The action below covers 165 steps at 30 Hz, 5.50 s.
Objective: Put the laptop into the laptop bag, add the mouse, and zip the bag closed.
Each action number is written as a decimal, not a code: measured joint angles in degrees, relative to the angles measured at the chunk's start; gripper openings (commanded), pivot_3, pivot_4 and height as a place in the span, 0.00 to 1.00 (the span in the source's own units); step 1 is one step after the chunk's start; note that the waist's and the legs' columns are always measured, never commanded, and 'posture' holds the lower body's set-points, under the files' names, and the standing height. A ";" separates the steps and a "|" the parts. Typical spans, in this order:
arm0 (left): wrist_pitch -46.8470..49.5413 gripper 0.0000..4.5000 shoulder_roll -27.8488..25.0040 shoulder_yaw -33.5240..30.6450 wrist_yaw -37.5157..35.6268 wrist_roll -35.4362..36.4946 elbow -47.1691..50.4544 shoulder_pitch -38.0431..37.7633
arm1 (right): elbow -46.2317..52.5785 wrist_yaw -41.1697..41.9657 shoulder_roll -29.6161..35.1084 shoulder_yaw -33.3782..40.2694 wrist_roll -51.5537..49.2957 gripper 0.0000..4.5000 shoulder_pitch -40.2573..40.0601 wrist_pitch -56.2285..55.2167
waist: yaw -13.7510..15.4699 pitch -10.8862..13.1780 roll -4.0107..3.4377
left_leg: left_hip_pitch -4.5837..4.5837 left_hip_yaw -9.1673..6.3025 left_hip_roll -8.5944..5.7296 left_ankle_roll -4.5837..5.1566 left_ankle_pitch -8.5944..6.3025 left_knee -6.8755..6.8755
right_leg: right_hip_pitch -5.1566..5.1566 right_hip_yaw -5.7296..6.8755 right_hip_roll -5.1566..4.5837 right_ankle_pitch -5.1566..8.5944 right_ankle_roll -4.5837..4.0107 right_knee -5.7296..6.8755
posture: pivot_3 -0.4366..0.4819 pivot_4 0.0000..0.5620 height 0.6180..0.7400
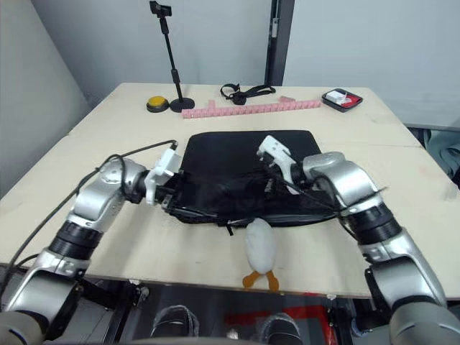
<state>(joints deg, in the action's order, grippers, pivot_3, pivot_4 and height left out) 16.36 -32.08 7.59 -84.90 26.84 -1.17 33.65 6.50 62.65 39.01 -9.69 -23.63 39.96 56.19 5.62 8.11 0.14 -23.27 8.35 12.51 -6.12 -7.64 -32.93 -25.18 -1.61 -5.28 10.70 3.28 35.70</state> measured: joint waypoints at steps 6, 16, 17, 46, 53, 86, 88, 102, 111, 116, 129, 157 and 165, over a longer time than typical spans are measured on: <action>3.43 0.75 -3.85 -4.91 1.05 4.15 2.77 -0.04 | 12.18 1.03 8.78 13.58 -10.76 0.00 -5.06 6.38 | 0.77 0.02 0.01 | 0.01 0.00 0.01 0.00 -0.01 0.10 | 0.08 0.04 0.00 0.01 -0.01 -0.19 | 0.48 0.27 0.99; -0.46 0.75 2.23 0.21 1.33 2.03 0.34 3.36 | 23.41 1.86 21.33 40.51 -22.32 0.00 -19.91 10.16 | 1.16 0.04 0.04 | 0.04 0.05 -0.01 0.02 0.00 0.05 | 0.10 -0.02 -0.02 0.01 0.01 -0.17 | 0.48 0.27 0.99; -0.87 0.75 2.77 0.40 1.29 1.78 -0.74 4.03 | 24.18 1.63 21.65 42.63 -23.05 0.00 -21.29 10.44 | 1.04 0.04 0.05 | 0.04 0.06 0.00 0.02 0.00 0.05 | 0.10 -0.03 -0.01 0.01 0.01 -0.17 | 0.48 0.27 0.99; -38.06 0.00 22.60 5.78 -1.06 -21.08 -63.19 24.63 | 34.25 -28.01 19.21 31.90 -44.32 1.00 -35.18 20.23 | 2.98 0.03 0.04 | 0.05 -0.09 -0.17 0.22 0.02 -0.14 | 0.32 0.05 -0.20 -0.01 0.06 -0.16 | 0.48 0.27 0.99; -40.75 0.00 22.15 5.19 0.37 -23.16 -63.79 24.68 | 28.43 -36.18 9.83 17.58 -37.36 1.00 -31.61 19.88 | 2.64 0.01 0.04 | 0.09 -0.12 -0.19 0.16 0.00 -0.12 | 0.36 0.06 -0.21 -0.02 0.09 -0.17 | 0.48 0.27 0.99; -45.31 0.00 20.96 4.59 1.04 -27.11 -64.33 24.39 | 29.90 -19.23 26.25 29.40 -26.92 0.00 -47.53 10.30 | 2.80 -0.02 0.06 | 0.35 -0.08 -0.20 0.16 -0.03 -0.09 | 0.63 0.01 -0.31 -0.08 0.27 -0.34 | 0.48 0.27 0.99; -45.05 0.00 21.00 4.57 0.89 -27.11 -64.34 24.41 | 27.64 -17.66 27.19 30.52 -23.87 0.00 -49.97 7.86 | 2.80 -0.03 0.06 | 0.34 -0.08 -0.21 0.16 -0.03 -0.09 | 0.64 0.02 -0.44 -0.07 0.27 -0.35 | 0.48 0.27 0.99; -45.27 0.00 21.56 4.74 0.55 -27.60 -64.58 24.88 | 9.52 -3.51 30.98 42.54 -3.11 0.00 -66.79 -7.65 | 2.99 -0.07 0.03 | 0.22 -0.06 -0.29 0.30 -0.03 -0.02 | 0.61 0.09 -0.54 -0.06 0.29 -0.54 | 0.48 0.27 0.99; -45.12 0.00 21.83 4.78 0.17 -27.76 -65.01 25.36 | -2.47 -5.12 33.27 40.21 8.03 0.00 -62.55 -13.89 | 2.95 -0.07 0.03 | 0.18 -0.03 -0.38 0.38 -0.04 -0.03 | 0.62 0.11 -0.54 -0.05 0.29 -0.59 | 0.48 0.27 0.99; -45.88 0.00 21.69 4.93 -0.41 -28.82 -65.11 25.85 | -7.52 -10.62 32.57 32.08 10.47 0.00 -48.37 -15.01 | 2.75 -0.14 -0.11 | 0.19 0.01 -0.37 0.40 -0.03 -0.02 | 0.60 0.10 -0.53 -0.06 0.29 -0.56 | 0.48 0.27 0.99; -50.72 0.00 20.38 7.40 -2.10 -30.01 -64.81 25.88 | -5.54 -22.70 26.00 24.00 16.42 0.00 -35.39 -15.52 | 2.58 -0.17 -0.16 | 0.23 0.10 -0.32 0.41 -0.02 -0.03 | 0.62 0.07 -0.47 -0.07 0.26 -0.53 | 0.48 0.27 0.99; -55.25 0.00 18.43 9.46 -0.71 -31.96 -64.28 25.50 | -10.93 -29.32 20.27 -4.78 37.84 0.00 -11.26 -8.72 | 0.16 -0.24 -0.21 | 0.53 0.17 -0.32 0.37 -0.04 0.00 | 1.00 0.03 -0.49 -0.07 0.26 -0.57 | 0.48 0.27 0.99; -55.37 0.00 18.19 9.46 -0.96 -31.96 -63.86 25.27 | -12.57 -30.68 14.56 -6.47 41.52 0.00 -8.79 -12.68 | -0.07 -0.25 -0.23 | 0.58 0.17 -0.31 0.37 -0.04 0.01 | 1.00 0.04 -0.48 -0.07 0.25 -0.56 | 0.48 0.27 0.99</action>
<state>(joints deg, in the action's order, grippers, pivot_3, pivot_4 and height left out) -39.01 -13.88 17.04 -85.86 -5.12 -65.03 58.92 -6.07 31.97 53.57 -16.16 17.90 31.17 43.51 5.54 7.87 -0.10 -22.69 8.52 12.20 -5.75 -7.67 -32.92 -24.18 -1.57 -5.77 10.63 3.53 35.14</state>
